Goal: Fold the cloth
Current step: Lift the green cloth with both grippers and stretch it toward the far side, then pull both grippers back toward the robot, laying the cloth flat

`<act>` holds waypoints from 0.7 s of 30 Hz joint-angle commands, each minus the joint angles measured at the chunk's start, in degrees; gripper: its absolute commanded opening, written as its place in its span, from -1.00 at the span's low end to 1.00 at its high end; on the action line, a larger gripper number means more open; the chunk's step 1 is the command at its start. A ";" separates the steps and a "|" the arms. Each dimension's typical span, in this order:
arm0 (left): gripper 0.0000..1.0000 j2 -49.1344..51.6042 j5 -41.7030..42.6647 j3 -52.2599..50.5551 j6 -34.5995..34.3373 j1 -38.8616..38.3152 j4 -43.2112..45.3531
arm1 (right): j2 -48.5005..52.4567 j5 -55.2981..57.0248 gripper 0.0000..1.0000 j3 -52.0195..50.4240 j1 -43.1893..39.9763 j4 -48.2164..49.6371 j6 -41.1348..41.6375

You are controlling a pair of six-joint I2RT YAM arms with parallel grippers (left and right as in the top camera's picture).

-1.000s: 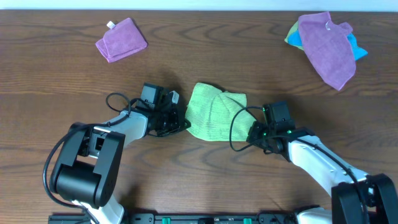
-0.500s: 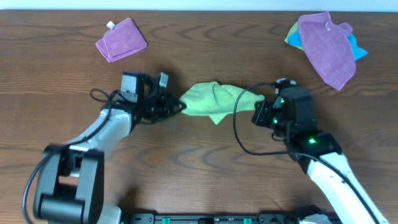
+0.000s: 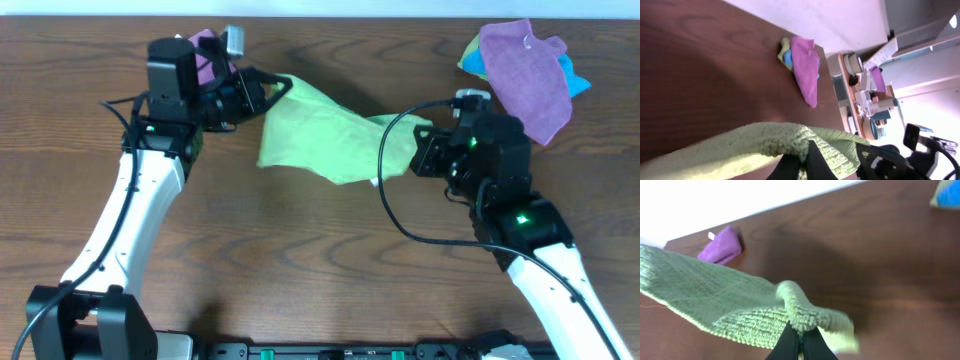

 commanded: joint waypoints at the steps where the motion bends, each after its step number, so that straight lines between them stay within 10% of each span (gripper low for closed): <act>1: -0.89 -0.52 0.57 2.14 -0.96 1.27 -0.13 | 0.55 1.36 -0.98 2.67 -0.59 0.13 -2.84; 21: -0.88 14.73 -4.35 8.92 -8.00 1.64 17.35 | 28.79 0.81 -0.97 24.41 -6.36 9.75 -9.94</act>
